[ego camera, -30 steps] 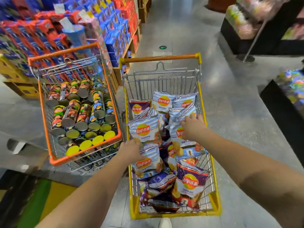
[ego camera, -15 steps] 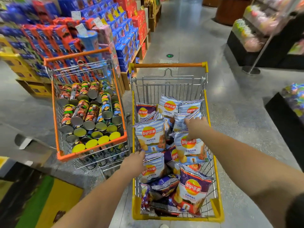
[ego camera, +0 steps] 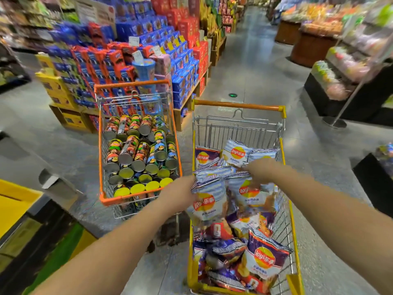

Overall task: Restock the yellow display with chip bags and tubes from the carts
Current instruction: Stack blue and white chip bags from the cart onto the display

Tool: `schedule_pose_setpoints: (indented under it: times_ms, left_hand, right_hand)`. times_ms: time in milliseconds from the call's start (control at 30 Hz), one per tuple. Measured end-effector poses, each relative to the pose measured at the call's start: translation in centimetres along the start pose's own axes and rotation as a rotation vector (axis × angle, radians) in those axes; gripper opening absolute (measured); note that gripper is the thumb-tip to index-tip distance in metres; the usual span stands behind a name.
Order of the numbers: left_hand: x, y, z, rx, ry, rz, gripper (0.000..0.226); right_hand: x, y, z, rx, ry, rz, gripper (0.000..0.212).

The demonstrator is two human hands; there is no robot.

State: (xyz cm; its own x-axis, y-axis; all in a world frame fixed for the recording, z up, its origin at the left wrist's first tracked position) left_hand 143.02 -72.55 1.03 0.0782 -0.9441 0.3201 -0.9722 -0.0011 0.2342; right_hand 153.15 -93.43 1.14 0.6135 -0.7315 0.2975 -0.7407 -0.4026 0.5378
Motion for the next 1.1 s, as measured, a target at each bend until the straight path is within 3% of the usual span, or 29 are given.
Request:
schedule_pose_setpoints:
  times_ms: [167,333,433,600,733,800,900,1100]
  left_hand:
    - [-5.9,5.0,-10.5,0.138,0.029,-0.010,0.065]
    - [-18.9,15.1,-17.7,0.250,0.034,-0.187,0.059]
    - [-27.5,22.4,-20.4,0.310,0.049,-0.315,0.049]
    - [-39.9,34.1,-22.3,0.411,0.066,-0.522,0.048]
    - [-48.3,42.9,-22.6,0.460,0.067,-0.667,0.044]
    - [-52.1,47.2,-22.4,0.480,0.074,-0.752,0.047]
    - [-56.1,52.0,-22.2,0.506,0.094,-0.857,0.052]
    - [-64.0,60.0,-23.1,0.546,0.051,-1.063,0.056]
  right_hand:
    - [-5.0,2.8,-12.1,0.157,-0.047,-0.006,0.050]
    - [-17.4,3.0,-21.5,0.339,-0.043,-0.100,0.062]
    - [-27.7,2.9,-26.0,0.369,0.011,-0.202,0.055]
    - [-44.2,4.1,-32.8,0.469,0.061,-0.406,0.051]
    - [-56.8,6.9,-37.7,0.509,0.083,-0.592,0.062]
    - [-62.9,8.2,-40.0,0.558,0.106,-0.728,0.051]
    - [-69.7,8.8,-42.3,0.610,0.161,-0.841,0.046]
    - [-83.4,8.2,-46.7,0.655,0.201,-1.030,0.060]
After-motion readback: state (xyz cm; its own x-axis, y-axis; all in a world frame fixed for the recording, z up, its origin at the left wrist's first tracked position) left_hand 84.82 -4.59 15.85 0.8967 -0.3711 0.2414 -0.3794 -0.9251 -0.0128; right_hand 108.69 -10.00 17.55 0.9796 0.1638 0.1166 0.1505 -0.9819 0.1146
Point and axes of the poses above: each hand's wrist, its own y-axis away from the middle knuckle, its own z-axis out of the palm, x = y × z, the point moved 9 cm from there along -y, towards the middle knuckle, and after that the axes turned 4 degrees about -z, right-handed, at the moved point
